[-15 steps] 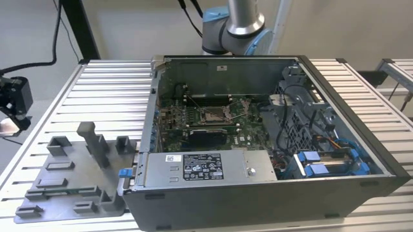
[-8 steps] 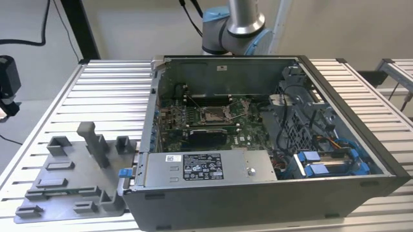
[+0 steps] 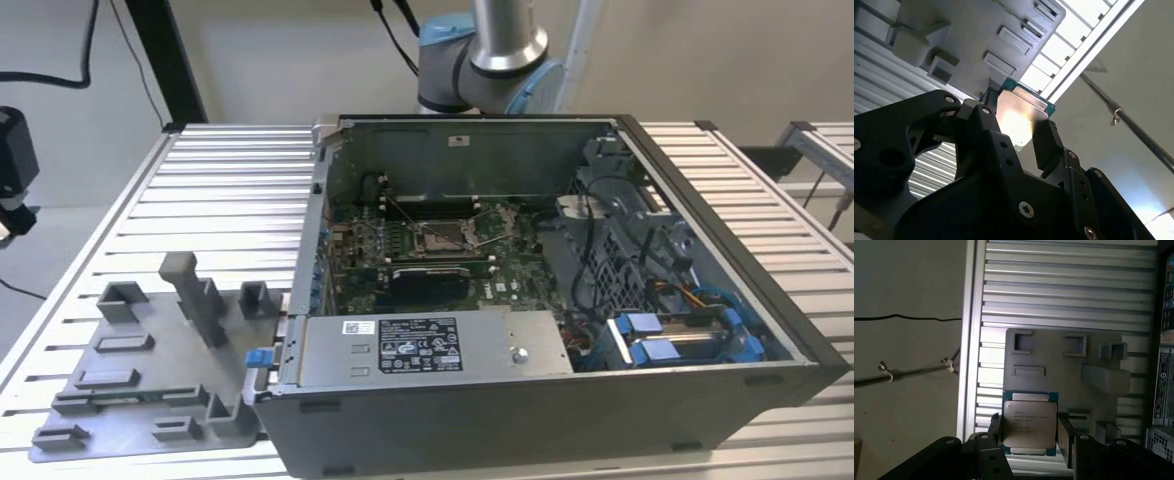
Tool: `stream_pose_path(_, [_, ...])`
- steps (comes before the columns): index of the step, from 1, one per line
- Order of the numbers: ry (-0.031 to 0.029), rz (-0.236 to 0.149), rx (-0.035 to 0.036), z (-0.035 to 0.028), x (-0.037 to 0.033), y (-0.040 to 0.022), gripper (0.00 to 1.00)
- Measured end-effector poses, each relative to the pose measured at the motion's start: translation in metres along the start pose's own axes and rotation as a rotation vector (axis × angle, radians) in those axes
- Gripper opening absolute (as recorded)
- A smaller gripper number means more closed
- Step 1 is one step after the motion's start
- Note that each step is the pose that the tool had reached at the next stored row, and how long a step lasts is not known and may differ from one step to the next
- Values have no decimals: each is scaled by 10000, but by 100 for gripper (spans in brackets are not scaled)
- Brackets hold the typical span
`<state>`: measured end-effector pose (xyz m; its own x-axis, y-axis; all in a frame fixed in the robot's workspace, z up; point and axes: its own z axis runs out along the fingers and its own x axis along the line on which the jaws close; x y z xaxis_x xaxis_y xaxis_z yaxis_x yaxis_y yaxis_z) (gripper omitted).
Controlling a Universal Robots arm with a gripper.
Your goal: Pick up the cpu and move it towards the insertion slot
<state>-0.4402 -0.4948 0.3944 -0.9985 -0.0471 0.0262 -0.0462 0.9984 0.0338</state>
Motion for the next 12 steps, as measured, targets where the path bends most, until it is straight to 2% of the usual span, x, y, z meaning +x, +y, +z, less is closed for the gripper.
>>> stream_pose_path(5, [0,0,0,-1,-47,-3,0])
stream_pose_path(12, [5,1,-2,-4,-202,-10,0])
